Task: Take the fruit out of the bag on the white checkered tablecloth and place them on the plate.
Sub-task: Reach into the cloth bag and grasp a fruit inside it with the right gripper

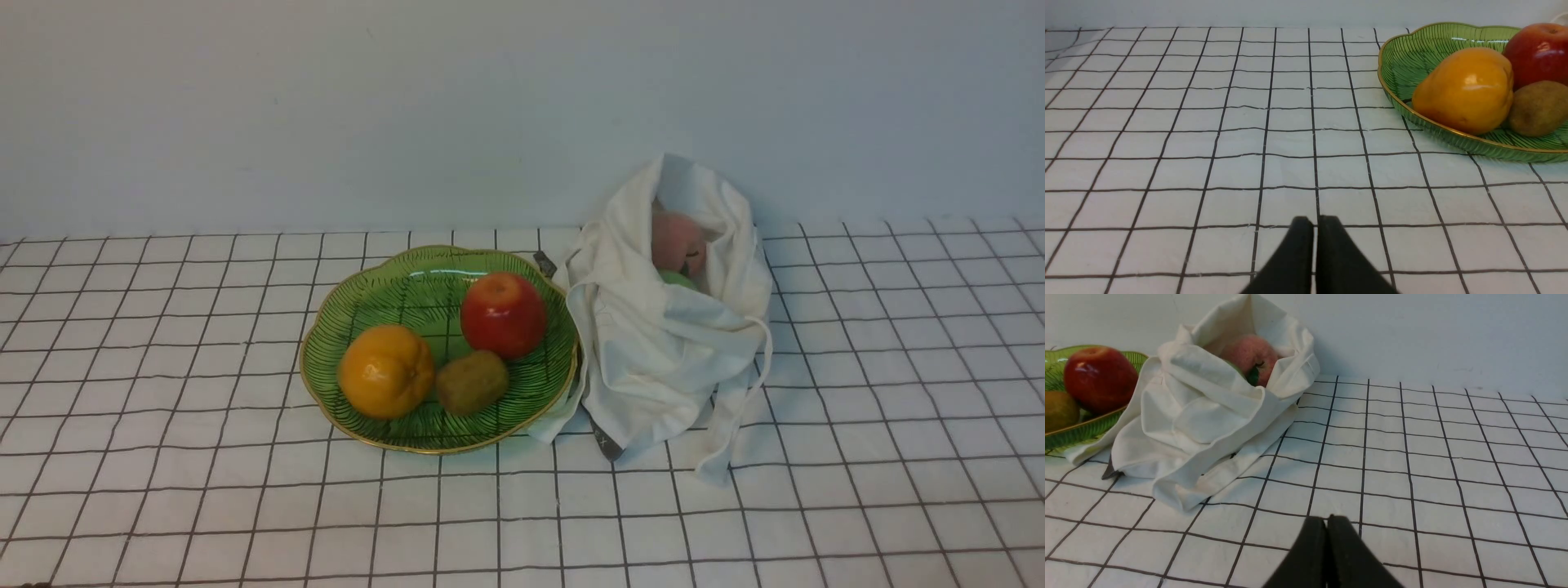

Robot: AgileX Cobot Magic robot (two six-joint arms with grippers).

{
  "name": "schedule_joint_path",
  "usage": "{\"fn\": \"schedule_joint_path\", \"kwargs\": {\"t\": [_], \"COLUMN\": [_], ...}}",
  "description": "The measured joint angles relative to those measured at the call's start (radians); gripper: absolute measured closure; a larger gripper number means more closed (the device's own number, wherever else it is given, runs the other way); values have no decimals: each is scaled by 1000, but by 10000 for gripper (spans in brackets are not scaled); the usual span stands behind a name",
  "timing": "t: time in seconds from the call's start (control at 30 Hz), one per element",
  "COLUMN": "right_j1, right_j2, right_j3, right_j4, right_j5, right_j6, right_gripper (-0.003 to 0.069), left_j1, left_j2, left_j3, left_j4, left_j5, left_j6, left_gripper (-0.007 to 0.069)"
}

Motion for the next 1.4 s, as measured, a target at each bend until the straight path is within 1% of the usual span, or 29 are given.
{"fn": "schedule_joint_path", "kwargs": {"t": [0.47,0.53,0.57,0.6,0.63,0.67,0.73,0.8,0.9,0.93,1.0,1.1,1.13,1.2,1.27,1.33,1.4], "right_j1": [0,0,0,0,0,0,0,0,0,0,0,0,0,0,0,0,0], "right_j2": [0,0,0,0,0,0,0,0,0,0,0,15,15,133,256,453,627], "right_j3": [0,0,0,1,3,5,5,5,5,5,-3,-93,-93,-233,-337,-476,-579], "right_j4": [0,22,72,156,259,407,552,671,735,738,744,735,735,669,603,523,469], "right_j5": [0,0,-7,-13,-22,-29,-34,-54,-83,-84,-84,-82,-82,-58,9,119,186], "right_j6": [0,15,48,97,154,233,294,324,294,283,204,105,105,5,-49,-75,-83], "right_gripper": [673,673,673,673,673,673,673,673,673,673,673,673,673,673,673,673,672], "left_j1": [0,0,0,0,0,0,0,0,0,0,0,0,0,0,0,0,0], "left_j2": [0,0,0,0,0,0,0,0,0,0,0,0,0,0,0,0,0], "left_j3": [0,0,0,0,0,0,0,0,0,0,0,0,0,0,0,0,0], "left_j4": [0,0,0,0,0,0,0,0,0,0,0,0,0,0,0,0,0], "left_j5": [0,0,0,0,0,0,0,0,0,0,0,0,0,0,0,0,0], "left_j6": [0,0,0,0,0,0,0,0,0,0,0,0,0,0,0,0,0], "left_gripper": [629,629,629,629,629,629,629,629,629,629,629,629,629,629,629,629,629]}}
